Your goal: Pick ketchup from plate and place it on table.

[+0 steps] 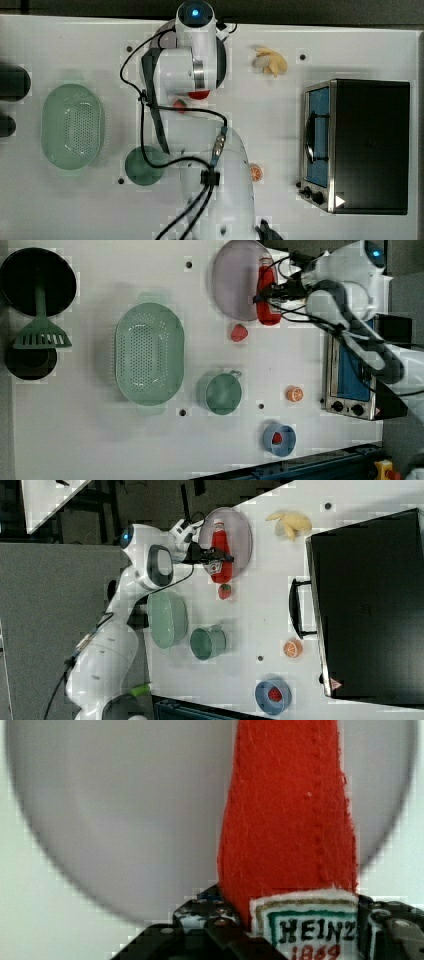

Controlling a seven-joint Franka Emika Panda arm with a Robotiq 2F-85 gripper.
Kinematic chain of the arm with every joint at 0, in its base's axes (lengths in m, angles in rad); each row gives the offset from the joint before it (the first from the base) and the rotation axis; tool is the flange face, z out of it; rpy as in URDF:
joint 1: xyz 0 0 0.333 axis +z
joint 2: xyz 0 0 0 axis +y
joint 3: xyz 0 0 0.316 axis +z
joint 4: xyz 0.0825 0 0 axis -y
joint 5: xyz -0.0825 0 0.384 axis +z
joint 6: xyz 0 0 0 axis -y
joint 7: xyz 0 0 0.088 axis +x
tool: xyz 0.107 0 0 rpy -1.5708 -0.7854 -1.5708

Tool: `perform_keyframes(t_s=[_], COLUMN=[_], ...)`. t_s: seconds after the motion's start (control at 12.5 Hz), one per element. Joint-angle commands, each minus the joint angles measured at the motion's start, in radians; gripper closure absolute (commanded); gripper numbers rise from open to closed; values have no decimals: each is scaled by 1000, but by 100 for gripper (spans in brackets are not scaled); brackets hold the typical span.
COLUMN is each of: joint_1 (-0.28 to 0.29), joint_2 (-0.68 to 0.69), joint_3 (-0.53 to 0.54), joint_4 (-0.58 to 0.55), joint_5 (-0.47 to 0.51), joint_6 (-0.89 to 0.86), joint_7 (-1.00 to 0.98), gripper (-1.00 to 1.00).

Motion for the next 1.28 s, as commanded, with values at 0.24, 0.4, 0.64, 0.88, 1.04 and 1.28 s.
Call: perform_keyframes(t_s=[0.24,0.4,0.64,0.88,1.04,1.28], joint_1=[-62,-88,-119,-143,-149,-150], joint_2=[-282,-372,-498,-596,-635,-649], joint_3=[-10,-15,-16,-20,-32,-43], joint_4=[-11,-85,-232,-407,-518,-678], joint_5=[34,35,35,35,36,36], joint_6=[-96,-130,-130,-126,-103,88], joint_7=[-14,-11,-11,-10,-2,24], gripper=[-15,-15,-15,-15,-15,-15])
